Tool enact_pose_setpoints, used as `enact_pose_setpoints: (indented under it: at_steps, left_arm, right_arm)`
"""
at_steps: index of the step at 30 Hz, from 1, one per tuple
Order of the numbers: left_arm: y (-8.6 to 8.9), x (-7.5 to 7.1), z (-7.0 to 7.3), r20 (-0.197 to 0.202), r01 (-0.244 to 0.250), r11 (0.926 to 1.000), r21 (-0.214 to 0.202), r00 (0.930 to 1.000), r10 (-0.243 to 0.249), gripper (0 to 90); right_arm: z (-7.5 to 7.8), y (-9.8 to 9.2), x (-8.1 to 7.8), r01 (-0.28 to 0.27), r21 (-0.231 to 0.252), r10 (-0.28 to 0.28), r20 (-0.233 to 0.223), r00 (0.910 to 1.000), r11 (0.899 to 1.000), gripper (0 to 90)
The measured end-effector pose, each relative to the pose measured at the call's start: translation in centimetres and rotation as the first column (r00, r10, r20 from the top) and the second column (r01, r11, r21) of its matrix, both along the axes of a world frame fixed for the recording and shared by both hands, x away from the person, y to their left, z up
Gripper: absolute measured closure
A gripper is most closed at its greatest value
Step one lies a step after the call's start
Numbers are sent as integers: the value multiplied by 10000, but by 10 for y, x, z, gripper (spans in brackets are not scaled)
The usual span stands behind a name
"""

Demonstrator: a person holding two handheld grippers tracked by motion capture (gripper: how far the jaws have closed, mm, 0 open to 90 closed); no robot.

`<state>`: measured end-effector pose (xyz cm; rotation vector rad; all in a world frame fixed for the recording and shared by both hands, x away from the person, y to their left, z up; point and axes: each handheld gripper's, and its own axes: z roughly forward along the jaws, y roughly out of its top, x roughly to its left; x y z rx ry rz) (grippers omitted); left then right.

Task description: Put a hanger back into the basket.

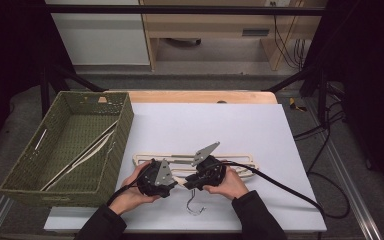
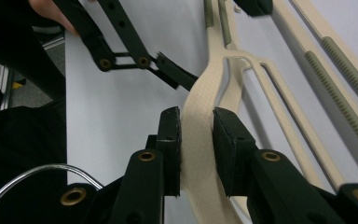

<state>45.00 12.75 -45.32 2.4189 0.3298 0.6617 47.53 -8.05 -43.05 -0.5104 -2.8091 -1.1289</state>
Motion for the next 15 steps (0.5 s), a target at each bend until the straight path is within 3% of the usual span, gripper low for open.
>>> enact_pose_setpoints:
  at_steps: [4,9,15]
  left_arm:
    - [-7,-1,-3,277,282,9995,111,9992,-285,438]
    - [-7,-3,-4,441,560,9976,415,9974,-578,625]
    - [-7,-5,-5,917,732,9940,811,9925,-806,698]
  right_arm:
    - [3,-1,-1,-26,92,26,-22,10000,10000,734]
    - [5,-2,-3,12,149,-12,13,10000,9999,733]
    - [7,-4,-4,51,369,-61,271,9996,9993,703]
